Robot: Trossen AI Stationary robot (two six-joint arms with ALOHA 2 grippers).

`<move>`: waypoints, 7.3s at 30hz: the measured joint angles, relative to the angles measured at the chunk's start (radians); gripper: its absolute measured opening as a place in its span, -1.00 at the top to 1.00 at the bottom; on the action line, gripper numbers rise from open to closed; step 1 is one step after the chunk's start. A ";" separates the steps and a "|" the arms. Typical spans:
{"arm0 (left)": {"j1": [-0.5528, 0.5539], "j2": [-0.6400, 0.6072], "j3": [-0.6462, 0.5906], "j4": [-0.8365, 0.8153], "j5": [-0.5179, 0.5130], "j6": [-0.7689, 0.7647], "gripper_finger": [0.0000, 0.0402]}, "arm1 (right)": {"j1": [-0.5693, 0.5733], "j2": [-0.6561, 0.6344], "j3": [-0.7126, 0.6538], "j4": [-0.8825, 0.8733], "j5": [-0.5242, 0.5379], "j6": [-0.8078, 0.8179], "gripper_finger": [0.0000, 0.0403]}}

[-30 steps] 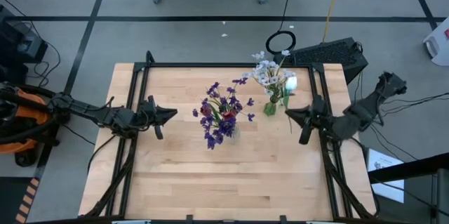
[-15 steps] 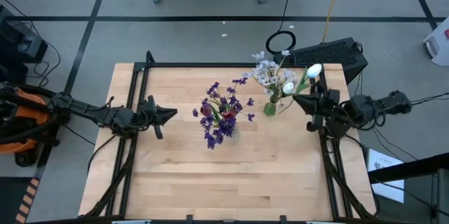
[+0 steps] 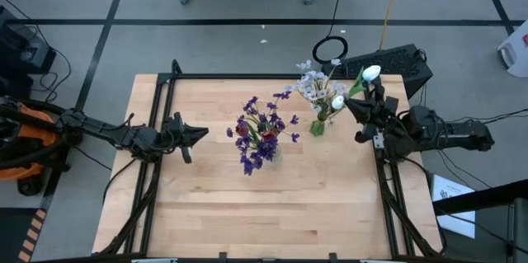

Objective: Sort flowers into vase by color
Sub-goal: Put the white tulip into the transparent green vase, then return to Home Position

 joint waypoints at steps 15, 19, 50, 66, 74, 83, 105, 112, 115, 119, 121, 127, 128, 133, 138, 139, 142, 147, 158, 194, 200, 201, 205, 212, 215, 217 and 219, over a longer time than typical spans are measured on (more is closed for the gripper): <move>0.000 0.000 0.000 -0.007 0.000 0.000 0.82 | -0.131 0.199 0.000 0.067 -0.108 0.013 1.00; 0.000 0.000 0.000 -0.010 0.000 0.001 0.82 | -0.143 0.227 0.000 0.046 -0.111 0.012 1.00; 0.000 0.000 0.000 -0.027 0.001 -0.005 0.82 | -0.143 0.247 0.002 -0.286 -0.096 0.071 0.95; 0.000 0.000 0.000 -0.026 0.002 -0.053 0.82 | -0.143 0.075 0.001 -0.510 -0.077 0.175 0.99; 0.000 0.000 0.000 -0.026 -0.010 -0.053 0.82 | -0.143 0.072 0.001 -0.594 -0.078 0.174 0.95; 0.000 0.000 0.000 -0.026 -0.019 -0.053 0.82 | -0.143 0.071 0.002 -0.641 -0.078 0.196 0.91; 0.000 0.000 0.000 -0.029 -0.022 -0.052 0.82 | -0.143 0.072 0.255 -0.970 -0.111 0.284 0.28; 0.000 0.000 0.000 -0.029 -0.022 -0.052 0.82 | -0.142 0.072 0.342 -1.168 -0.193 0.398 0.22; 0.000 0.000 0.000 -0.029 -0.022 -0.052 0.82 | -0.142 0.071 0.364 -1.235 -0.252 0.431 0.31; 0.000 0.000 0.000 -0.032 -0.022 -0.051 0.82 | -0.142 0.072 0.366 -1.263 -0.323 0.434 0.55; 0.000 0.000 0.000 -0.035 -0.022 -0.051 0.82 | -0.141 0.071 0.366 -1.260 -0.361 0.434 0.71; 0.000 0.000 0.000 -0.043 -0.022 -0.049 0.82 | -0.135 0.072 0.366 -1.156 -0.436 0.407 0.96; 0.000 0.000 0.000 -0.048 -0.022 -0.049 0.82 | -0.129 0.075 0.360 -1.114 -0.445 0.396 0.97; 0.000 0.000 0.000 -0.074 -0.022 -0.053 0.82 | -0.066 0.108 0.286 -0.857 -0.472 0.370 1.00; 0.000 0.000 0.000 -0.078 -0.021 -0.052 0.82 | 0.023 0.204 0.192 -0.703 -0.473 0.370 1.00; 0.000 0.000 0.000 -0.078 -0.022 -0.052 0.82 | 0.041 0.226 0.179 -0.697 -0.473 0.370 1.00; 0.000 0.000 0.000 -0.079 -0.022 -0.052 0.82 | 0.082 0.280 0.167 -0.716 -0.469 0.370 1.00; 0.000 0.000 0.000 -0.079 -0.022 -0.051 0.82 | 0.095 0.319 0.166 -0.851 -0.410 0.402 1.00; 0.000 0.000 0.000 -0.084 -0.022 -0.045 0.82 | 0.145 0.072 0.151 -0.894 -0.261 0.290 1.00; 0.000 0.000 0.000 -0.086 -0.022 -0.025 0.82 | 0.066 -0.133 -0.378 -0.054 -0.320 0.140 1.00; 0.000 0.000 0.000 -0.084 -0.022 -0.027 0.82 | 0.066 -0.251 -0.378 -0.174 -0.322 0.173 1.00; 0.000 0.000 0.000 -0.082 -0.022 -0.027 0.82 | 0.066 -0.276 -0.378 -0.184 -0.325 0.172 1.00; 0.000 0.000 0.000 -0.075 -0.021 -0.028 0.82 | 0.066 -0.346 -0.370 -0.231 -0.345 0.152 1.00; 0.000 0.000 0.000 -0.074 -0.020 -0.028 0.82 | 0.066 -0.343 -0.362 -0.261 -0.319 0.120 1.00; 0.000 0.000 0.000 -0.074 -0.009 -0.029 0.82 | 0.066 -0.342 -0.362 -0.260 -0.317 0.119 1.00; 0.000 0.000 0.000 -0.075 0.000 -0.027 0.82 | 0.066 -0.342 -0.362 -0.260 -0.316 0.119 1.00; 0.000 0.000 0.000 -0.080 0.004 -0.026 0.82 | 0.066 -0.342 -0.362 -0.260 -0.315 0.119 1.00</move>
